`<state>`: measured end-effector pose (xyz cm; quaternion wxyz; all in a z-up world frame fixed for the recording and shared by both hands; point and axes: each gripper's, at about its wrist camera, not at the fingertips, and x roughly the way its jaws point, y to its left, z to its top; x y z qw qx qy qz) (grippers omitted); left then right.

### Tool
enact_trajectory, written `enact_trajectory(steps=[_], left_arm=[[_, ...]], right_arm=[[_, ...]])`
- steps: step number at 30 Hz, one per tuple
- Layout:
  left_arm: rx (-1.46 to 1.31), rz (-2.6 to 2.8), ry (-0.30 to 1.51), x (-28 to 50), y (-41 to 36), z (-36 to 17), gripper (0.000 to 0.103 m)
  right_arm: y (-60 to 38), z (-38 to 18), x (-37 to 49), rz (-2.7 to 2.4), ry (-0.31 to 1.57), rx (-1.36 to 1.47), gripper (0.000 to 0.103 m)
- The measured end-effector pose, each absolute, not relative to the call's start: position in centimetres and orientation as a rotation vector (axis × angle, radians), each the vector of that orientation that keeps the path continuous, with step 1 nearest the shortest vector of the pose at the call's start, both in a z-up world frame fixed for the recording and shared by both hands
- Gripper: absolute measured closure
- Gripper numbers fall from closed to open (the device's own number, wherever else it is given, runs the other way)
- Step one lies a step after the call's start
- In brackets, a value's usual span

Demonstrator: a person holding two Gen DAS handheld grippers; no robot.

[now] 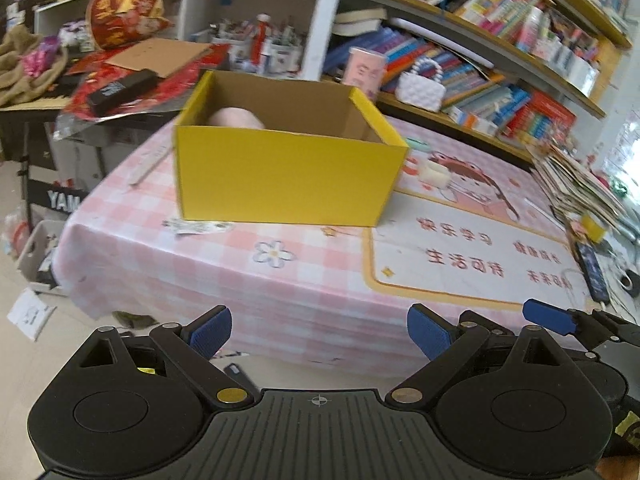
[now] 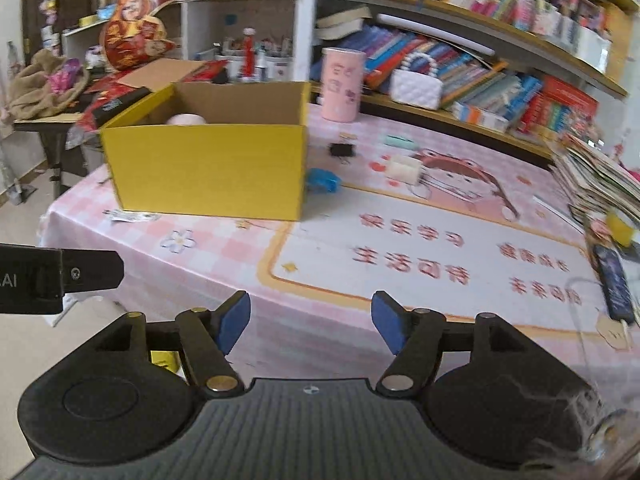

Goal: Organize objects
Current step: 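Withdraw both tools from the box toward the blue block and white sponge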

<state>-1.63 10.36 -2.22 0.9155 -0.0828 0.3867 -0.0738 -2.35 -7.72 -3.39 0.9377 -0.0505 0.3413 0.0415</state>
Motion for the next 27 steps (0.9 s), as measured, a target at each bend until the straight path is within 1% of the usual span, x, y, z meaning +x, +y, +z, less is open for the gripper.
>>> enact_trajectory(steps=[15,17,27], left_arm=[[-0.124,-0.27,0.832,1.9,3.7,-2.6,0.007],[-0.115,-0.284,0.841,2.7,2.4,-2.7,0.007],[-0.082,-0.276,0.876,6.7,-3.0,-3.2,0.007]], right_arm=[[-13.9,-4.0,-1.7,-0.055,0.735,-0.063,0.032],[-15.1,-4.1,-1.2,-0.066,0.74,-0.059,0.03],[-20.5,-4.6,3.2,-0.066,0.783,-0.039,0.027]])
